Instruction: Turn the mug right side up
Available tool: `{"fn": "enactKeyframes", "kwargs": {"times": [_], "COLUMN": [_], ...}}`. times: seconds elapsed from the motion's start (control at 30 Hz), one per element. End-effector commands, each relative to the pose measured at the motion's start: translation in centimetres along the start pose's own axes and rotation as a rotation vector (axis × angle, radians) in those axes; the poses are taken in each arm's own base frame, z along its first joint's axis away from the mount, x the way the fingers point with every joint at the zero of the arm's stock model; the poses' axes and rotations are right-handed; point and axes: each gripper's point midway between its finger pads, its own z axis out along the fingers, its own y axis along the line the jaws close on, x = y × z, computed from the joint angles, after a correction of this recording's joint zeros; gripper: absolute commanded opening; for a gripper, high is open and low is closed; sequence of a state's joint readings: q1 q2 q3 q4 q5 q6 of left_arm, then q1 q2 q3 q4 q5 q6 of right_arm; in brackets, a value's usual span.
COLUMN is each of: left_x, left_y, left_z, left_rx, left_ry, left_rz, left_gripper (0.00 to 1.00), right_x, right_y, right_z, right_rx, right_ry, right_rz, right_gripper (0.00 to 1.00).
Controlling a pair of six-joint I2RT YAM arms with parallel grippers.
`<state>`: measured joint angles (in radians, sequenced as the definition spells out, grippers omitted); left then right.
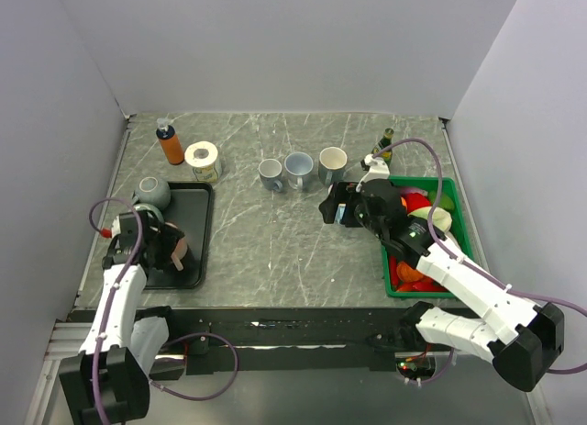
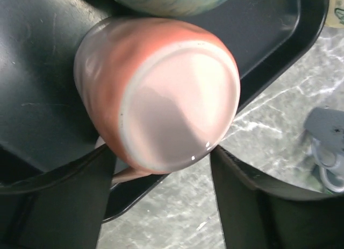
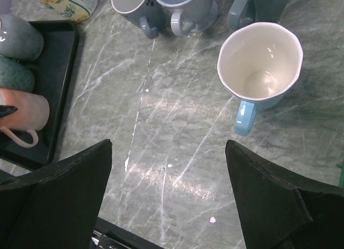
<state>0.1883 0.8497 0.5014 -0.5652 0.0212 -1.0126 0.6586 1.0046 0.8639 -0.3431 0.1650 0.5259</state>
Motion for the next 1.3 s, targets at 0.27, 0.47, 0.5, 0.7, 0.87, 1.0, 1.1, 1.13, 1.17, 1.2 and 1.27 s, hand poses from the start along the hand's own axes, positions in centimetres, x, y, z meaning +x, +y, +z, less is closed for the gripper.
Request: {"fn": "enactKeyframes", "kwargs": {"times": [0.27, 0.47, 0.5, 0.7, 0.87, 1.0, 1.1, 1.13, 1.17, 1.2, 1.27], "left_x": [-1.7, -0.4, 0.2, 1.3, 1.2, 1.2, 1.2, 1.2, 1.1, 1.2, 1.1], "left_y": [-2.4, -2.8, -2.9, -3.2, -3.1, -3.0, -2.9, -2.9, -2.8, -2.7, -2.6], "left_z": [-0.9, -0.2, -0.1, 0.6, 0.7, 0.9, 1.0, 1.1, 1.1, 1.1, 1.2], "left_rx": [-0.085, -0.091, -0.086, -0.096, -0.118, -0.142, -0.154, -0.157, -0.162, -0.168, -0.172], "left_ry": [-0.12, -0.097, -0.086, -0.082, -0.102, -0.117, -0.125, -0.126, -0.132, -0.132, -0.134], "left_rz": [0.206, 0.264, 0.279, 0.311, 0.328, 0.337, 0.339, 0.34, 0.338, 0.338, 0.338], "left_gripper": [0.65, 0.65, 0.66, 0.58, 0.42, 0.38, 0.36, 0.35, 0.34, 0.34, 0.32], "right_x": [-1.3, -1.0, -0.9, -0.8, -0.7, -0.6, -0.5, -0.5, -0.6, -0.6, -0.6], "right_y": [1.3, 1.1, 1.1, 1.1, 1.0, 1.0, 1.0, 1.0, 0.9, 1.0, 0.9], "right_z": [0.6, 0.8, 0.8, 1.0, 1.1, 1.2, 1.2, 1.2, 1.2, 1.2, 1.2], "right_rx": [-0.042, -0.039, -0.041, -0.04, -0.041, -0.042, -0.042, -0.042, -0.039, -0.042, -0.039], "right_ry": [-0.031, -0.024, -0.023, -0.016, -0.013, -0.009, -0.006, -0.006, -0.007, -0.009, -0.009], "right_rz": [0.003, 0.004, 0.004, 0.004, 0.005, 0.005, 0.004, 0.004, 0.005, 0.003, 0.004], "right_gripper": [0.91, 0.91, 0.91, 0.91, 0.91, 0.91, 0.91, 0.91, 0.91, 0.91, 0.91]}}
